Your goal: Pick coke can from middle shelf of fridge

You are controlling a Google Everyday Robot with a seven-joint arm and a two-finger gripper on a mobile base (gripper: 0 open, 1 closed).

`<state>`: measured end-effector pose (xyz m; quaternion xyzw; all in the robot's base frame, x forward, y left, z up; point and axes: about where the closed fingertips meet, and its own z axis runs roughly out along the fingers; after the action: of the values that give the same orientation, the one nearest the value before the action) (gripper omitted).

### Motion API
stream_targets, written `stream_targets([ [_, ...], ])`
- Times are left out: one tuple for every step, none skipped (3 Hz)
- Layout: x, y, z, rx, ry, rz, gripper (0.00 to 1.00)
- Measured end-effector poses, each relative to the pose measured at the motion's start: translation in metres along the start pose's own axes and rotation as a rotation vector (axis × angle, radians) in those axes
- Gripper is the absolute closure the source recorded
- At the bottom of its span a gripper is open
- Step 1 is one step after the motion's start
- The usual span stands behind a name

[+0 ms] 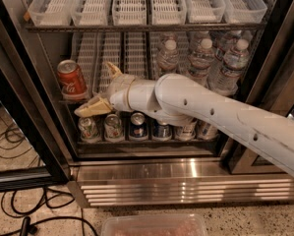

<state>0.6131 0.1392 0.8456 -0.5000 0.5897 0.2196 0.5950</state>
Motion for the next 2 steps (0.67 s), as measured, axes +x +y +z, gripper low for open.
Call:
stream_targets([
  [-0.004,0.001,0.012,-0.021,-0.003,0.004,0.1],
  [-0.007,0.007,0.026,-0.051,-0.005,0.009,0.12],
])
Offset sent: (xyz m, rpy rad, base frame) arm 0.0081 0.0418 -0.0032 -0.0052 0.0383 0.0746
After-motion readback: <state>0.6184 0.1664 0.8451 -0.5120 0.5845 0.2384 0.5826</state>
